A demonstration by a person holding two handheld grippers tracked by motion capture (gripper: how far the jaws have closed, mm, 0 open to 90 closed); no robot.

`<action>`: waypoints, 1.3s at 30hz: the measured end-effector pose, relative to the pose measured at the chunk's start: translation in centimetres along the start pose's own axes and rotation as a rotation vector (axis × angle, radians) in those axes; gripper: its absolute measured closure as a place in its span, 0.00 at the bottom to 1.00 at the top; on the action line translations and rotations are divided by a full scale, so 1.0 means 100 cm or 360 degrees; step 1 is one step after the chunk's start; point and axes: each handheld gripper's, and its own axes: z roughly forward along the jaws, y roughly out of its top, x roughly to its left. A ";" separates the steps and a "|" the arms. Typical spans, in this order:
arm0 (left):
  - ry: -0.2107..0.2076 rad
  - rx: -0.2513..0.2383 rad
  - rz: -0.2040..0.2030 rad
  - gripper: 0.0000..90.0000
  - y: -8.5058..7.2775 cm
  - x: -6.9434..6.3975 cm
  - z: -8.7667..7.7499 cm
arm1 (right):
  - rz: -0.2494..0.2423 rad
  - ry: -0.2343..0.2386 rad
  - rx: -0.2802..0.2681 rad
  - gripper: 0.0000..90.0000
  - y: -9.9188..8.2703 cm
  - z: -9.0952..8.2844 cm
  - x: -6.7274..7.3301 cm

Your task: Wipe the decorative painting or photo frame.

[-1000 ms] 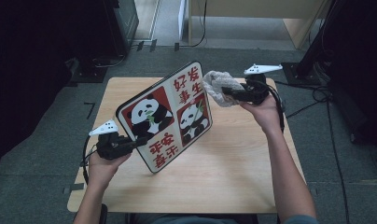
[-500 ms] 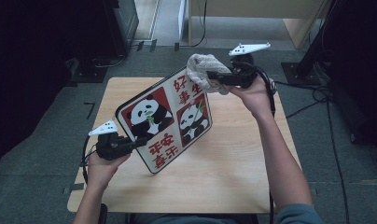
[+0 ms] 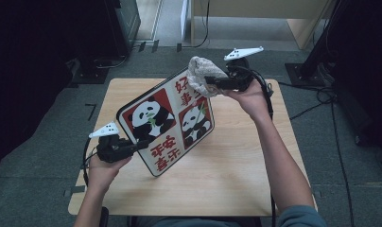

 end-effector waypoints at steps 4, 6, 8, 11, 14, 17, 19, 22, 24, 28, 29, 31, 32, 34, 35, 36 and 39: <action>-0.0006 0.0001 0.0000 0.88 -0.001 0.000 -0.001 | 0.0000 0.0010 0.0010 0.73 -0.001 0.001 0.000; -0.0007 -0.0001 -0.0002 0.88 -0.001 0.000 -0.002 | 0.0008 0.0016 -0.0002 0.73 -0.004 0.003 0.000; -0.0006 0.0003 0.0002 0.88 -0.002 0.000 -0.003 | 0.0009 0.0026 -0.0001 0.73 -0.008 0.005 0.000; -0.0008 0.0007 0.0000 0.88 -0.002 -0.001 -0.004 | 0.0026 0.0037 0.0015 0.73 -0.012 0.008 0.000; -0.0012 0.0007 -0.0003 0.88 -0.002 -0.001 -0.004 | 0.0022 0.0045 0.0027 0.73 -0.014 0.011 -0.001; -0.0014 0.0006 -0.0002 0.88 -0.002 -0.001 -0.004 | 0.0025 0.0052 0.0023 0.73 -0.015 0.012 -0.001; -0.0017 0.0005 -0.0006 0.88 -0.002 0.000 -0.004 | 0.0026 0.0051 0.0023 0.73 -0.015 0.012 -0.001; -0.0018 0.0004 -0.0005 0.88 -0.002 0.000 -0.004 | 0.0028 0.0045 0.0019 0.73 -0.016 0.012 0.000; -0.0021 -0.0001 -0.0005 0.87 -0.002 0.000 -0.003 | 0.0028 0.0045 0.0022 0.73 -0.018 0.012 -0.001; -0.0028 -0.0005 -0.0008 0.87 -0.002 0.001 -0.003 | 0.0055 0.0060 0.0038 0.73 -0.026 0.014 -0.003; -0.0027 -0.0004 -0.0008 0.87 -0.002 0.001 -0.003 | 0.0068 0.0069 0.0040 0.73 -0.028 0.015 -0.004; -0.0034 -0.0005 -0.0010 0.87 -0.002 0.001 -0.003 | 0.0083 0.0071 0.0055 0.73 -0.030 0.016 -0.006; -0.0035 -0.0007 -0.0011 0.87 -0.002 0.001 -0.003 | 0.0083 0.0068 0.0054 0.73 -0.030 0.016 -0.006; -0.0032 -0.0005 -0.0008 0.87 -0.002 0.001 -0.003 | 0.0085 0.0065 0.0063 0.73 -0.031 0.016 -0.006; -0.0032 -0.0006 -0.0007 0.87 -0.002 0.001 -0.003 | 0.0075 0.0062 0.0055 0.73 -0.032 0.016 -0.006; -0.0033 -0.0003 -0.0007 0.87 -0.002 0.001 -0.003 | 0.0068 0.0057 0.0055 0.73 -0.032 0.016 -0.006; -0.0036 0.0000 -0.0008 0.87 -0.002 0.001 -0.002 | 0.0078 0.0049 0.0073 0.73 -0.036 0.016 -0.005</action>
